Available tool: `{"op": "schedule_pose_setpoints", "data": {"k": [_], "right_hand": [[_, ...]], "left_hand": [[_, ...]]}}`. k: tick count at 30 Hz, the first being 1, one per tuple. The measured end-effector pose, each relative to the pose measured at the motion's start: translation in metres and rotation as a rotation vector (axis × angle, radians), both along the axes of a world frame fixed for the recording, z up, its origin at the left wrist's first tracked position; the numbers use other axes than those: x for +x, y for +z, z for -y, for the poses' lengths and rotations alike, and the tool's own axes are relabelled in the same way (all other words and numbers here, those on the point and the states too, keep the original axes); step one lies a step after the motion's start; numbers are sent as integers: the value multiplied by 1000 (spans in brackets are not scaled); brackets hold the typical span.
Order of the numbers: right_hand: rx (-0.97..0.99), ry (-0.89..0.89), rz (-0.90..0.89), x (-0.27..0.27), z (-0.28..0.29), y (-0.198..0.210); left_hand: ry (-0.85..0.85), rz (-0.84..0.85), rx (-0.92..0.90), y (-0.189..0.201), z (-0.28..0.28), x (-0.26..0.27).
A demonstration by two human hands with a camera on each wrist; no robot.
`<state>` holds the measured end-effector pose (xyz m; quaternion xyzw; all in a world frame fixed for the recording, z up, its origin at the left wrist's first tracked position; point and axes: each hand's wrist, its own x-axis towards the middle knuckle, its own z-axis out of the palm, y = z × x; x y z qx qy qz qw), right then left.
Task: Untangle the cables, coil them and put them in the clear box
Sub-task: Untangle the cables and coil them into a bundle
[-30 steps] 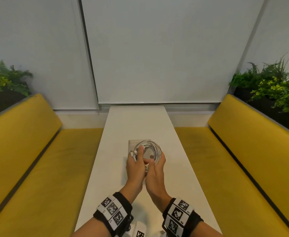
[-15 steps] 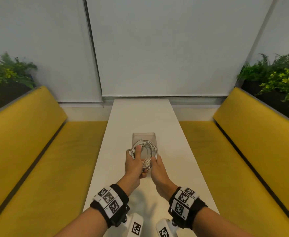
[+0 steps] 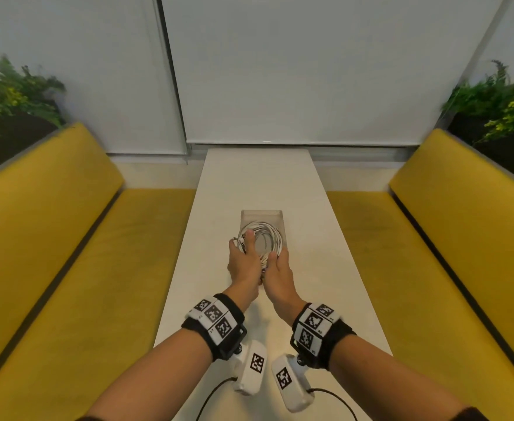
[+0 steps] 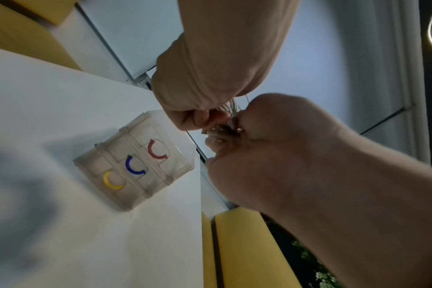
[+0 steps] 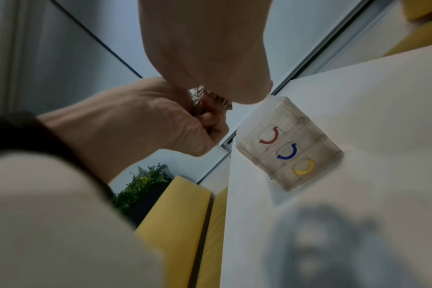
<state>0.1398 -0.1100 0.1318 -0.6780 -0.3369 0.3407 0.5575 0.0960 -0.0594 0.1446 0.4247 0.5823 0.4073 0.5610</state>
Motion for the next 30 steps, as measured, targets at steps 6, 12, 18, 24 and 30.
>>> {"op": "schedule_pose_setpoints", "data": {"k": [6, 12, 18, 24, 30], "right_hand": [[5, 78, -89, 6, 0, 0], [-64, -5, -402, 32, -8, -8], [-217, 185, -265, 22, 4, -28], [-300, 225, -723, -2, -4, -60], [-342, 55, -441, 30, -25, -63]], "left_hand": [[6, -17, 65, -17, -12, -6], [-71, 145, 9, -30, -22, -36], [-222, 133, 39, -50, -11, -63], [-220, 74, 52, -57, -6, -66], [-245, -10, 66, -67, -25, -100]]}}
